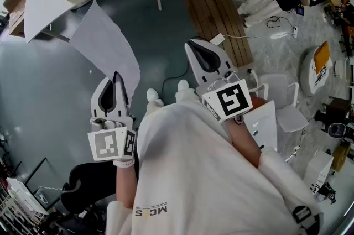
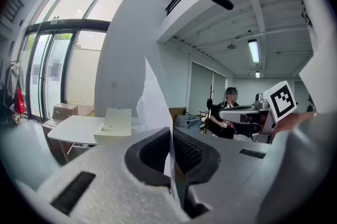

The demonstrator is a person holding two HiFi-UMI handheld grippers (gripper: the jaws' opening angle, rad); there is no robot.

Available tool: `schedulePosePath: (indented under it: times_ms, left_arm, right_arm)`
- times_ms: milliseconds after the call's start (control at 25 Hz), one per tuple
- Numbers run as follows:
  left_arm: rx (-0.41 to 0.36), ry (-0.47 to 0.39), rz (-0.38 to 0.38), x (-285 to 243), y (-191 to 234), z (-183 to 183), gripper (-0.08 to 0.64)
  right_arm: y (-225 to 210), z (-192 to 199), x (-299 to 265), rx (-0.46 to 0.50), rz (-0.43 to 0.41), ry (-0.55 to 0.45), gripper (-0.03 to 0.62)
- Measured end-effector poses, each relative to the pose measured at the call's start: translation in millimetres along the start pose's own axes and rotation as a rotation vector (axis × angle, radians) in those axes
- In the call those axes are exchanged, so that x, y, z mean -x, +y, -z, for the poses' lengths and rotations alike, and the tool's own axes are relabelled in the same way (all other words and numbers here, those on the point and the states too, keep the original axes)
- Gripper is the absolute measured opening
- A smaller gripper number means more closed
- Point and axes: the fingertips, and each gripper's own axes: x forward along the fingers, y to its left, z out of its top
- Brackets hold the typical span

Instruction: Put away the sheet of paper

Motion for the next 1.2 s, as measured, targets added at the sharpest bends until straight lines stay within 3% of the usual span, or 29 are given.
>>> schedulePosePath:
  times_ms: [440, 720, 1000, 1200]
  left_arm:
    - [-0.034, 0.010, 0.005, -16.3, -37.6, -6.8, 0.025]
    - [-0.087, 0.018, -0.050, -27.2, -49.9, -17.4, 0.025]
    - [-0.073, 0.018, -0.092, -53.0, -22.0, -12.5, 0.025]
    - [-0.040, 0.017, -0.081, -95.4, 36.7, -8.1, 0.025]
  right_arm:
    - [-33.2, 0.1, 25.7, -0.023, 0.019, -0.053, 0.015]
    - [-62.2, 12.9, 33.8, -0.043, -0.021, -0.062, 0.015]
    - [-63.2, 14.9, -9.9, -0.029, -0.079, -0.060, 0.015]
    - [-54.7, 12.4, -84.7, -0.004, -0.100, -0.038, 0.015]
